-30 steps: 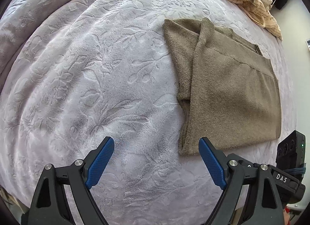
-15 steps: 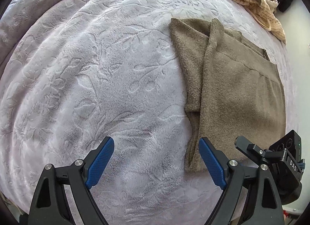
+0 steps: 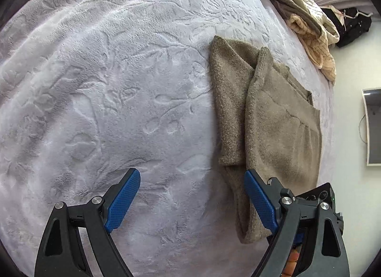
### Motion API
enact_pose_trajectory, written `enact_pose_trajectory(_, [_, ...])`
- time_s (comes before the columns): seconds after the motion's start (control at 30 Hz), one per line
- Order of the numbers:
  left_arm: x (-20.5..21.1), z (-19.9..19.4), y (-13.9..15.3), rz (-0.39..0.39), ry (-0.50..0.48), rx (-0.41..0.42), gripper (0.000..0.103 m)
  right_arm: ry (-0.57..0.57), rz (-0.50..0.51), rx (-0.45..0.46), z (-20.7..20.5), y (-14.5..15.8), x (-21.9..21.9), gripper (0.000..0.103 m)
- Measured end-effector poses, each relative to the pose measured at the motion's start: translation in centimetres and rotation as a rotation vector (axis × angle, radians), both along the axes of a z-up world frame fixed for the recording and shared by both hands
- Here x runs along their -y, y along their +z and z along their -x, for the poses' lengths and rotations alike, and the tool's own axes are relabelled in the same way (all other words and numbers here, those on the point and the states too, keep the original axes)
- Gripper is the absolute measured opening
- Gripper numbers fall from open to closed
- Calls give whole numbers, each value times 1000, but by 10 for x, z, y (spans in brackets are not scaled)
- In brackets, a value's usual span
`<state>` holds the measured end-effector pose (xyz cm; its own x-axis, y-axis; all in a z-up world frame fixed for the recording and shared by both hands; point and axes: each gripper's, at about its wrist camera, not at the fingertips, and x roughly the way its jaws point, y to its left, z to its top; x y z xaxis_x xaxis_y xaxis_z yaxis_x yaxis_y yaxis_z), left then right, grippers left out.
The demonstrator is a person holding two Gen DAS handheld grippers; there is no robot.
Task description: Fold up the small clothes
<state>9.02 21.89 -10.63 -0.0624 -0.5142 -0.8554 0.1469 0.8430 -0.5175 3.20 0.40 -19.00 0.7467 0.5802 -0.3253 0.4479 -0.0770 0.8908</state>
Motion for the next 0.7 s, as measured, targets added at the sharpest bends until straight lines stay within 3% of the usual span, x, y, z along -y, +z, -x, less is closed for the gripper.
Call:
enact_pose_trajectory(0.1, [15, -8, -3, 91, -20, -30, 89, 35, 40, 47, -8, 19, 4, 8])
enact_pose_trajectory(0.3, [60, -35, -11, 347, -86, -133, 89, 128, 199, 104, -19, 57, 16, 8])
enact_pose_trajectory(0.4, [76, -48, -11, 419, -91, -167, 89, 160, 227, 102, -22, 62, 16, 8])
enact_pose_trajectory(0.53, [87, -51, -1, 447, -123, -156, 89, 188, 224, 68, -23, 53, 12, 8])
enact_pose_trajectory(0.7, [82, -46, -11, 393, -157, -190, 89, 259, 263, 42, -24, 47, 1, 8])
